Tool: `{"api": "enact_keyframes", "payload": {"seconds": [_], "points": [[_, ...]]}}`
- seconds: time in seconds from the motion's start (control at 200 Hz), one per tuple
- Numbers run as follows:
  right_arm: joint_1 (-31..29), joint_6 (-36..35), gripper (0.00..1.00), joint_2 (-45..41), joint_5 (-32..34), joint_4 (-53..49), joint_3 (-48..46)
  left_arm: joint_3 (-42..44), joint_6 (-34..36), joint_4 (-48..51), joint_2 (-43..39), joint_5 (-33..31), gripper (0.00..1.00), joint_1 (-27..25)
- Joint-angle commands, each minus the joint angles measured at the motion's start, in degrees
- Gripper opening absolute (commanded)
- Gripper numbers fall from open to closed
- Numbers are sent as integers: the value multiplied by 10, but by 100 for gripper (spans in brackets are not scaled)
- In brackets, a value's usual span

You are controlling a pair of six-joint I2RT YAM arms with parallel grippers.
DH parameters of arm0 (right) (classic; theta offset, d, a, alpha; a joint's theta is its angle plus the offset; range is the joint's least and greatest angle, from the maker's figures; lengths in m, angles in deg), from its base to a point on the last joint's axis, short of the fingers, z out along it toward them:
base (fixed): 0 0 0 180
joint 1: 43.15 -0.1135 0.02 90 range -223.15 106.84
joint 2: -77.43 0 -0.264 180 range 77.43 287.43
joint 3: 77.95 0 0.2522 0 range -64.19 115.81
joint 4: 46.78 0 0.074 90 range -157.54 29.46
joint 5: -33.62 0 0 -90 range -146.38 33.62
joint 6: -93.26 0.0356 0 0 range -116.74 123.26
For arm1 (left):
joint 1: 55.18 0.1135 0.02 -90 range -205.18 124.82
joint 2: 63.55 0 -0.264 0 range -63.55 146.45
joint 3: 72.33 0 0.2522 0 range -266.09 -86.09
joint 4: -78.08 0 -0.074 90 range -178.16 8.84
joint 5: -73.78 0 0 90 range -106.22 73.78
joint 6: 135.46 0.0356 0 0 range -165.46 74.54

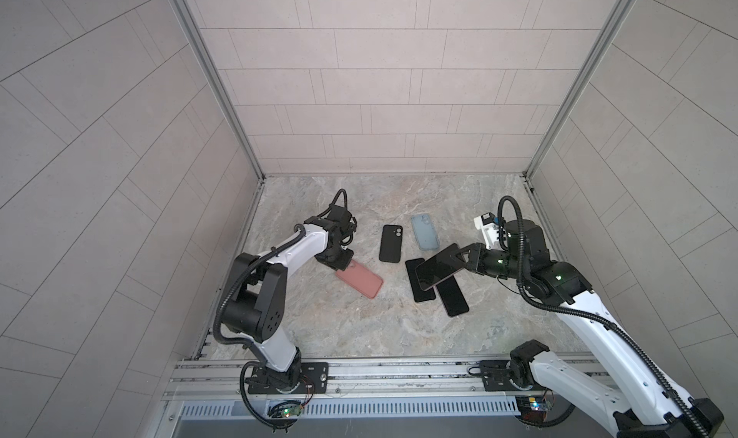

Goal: Put the phone into the phone case
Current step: 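Grip the pink case edge with the left gripper and drag it nearer, then carry the purple-framed phone over the pink case while the left gripper holds the case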

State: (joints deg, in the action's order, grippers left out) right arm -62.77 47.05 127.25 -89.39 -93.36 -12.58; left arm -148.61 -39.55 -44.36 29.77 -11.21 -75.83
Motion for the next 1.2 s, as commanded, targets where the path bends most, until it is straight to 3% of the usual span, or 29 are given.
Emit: {"api": "enact_keyframes", "payload": {"seconds": [0.0, 0.145, 0.305, 0.46, 0.545, 0.655, 0.841, 1.196], "points": [[-2, 14, 0, -15, 0, 12, 2, 27, -31, 12, -28, 25, 8, -37], [-4, 55, 0, -28, -14, 46, -31, 76, -125, -29, -62, 49, 10, -85], [-22, 113, 0, -40, -6, 105, -86, 155, -259, -114, -113, 51, 13, -99], [-94, 193, 0, -35, 46, 200, -144, 223, -359, -178, -164, 36, 15, -108], [-144, 234, 0, -22, 78, 262, -179, 247, -392, -205, -192, 42, 22, -113], [-203, 286, 0, -13, 143, 338, -217, 259, -405, -219, -241, 38, 34, -116], [-254, 353, 0, -2, 242, 415, -268, 279, -395, -264, -307, -1, 38, -110], [-314, 412, 0, 96, 303, 569, -294, 310, -402, -308, -301, 31, 43, -96]]}}
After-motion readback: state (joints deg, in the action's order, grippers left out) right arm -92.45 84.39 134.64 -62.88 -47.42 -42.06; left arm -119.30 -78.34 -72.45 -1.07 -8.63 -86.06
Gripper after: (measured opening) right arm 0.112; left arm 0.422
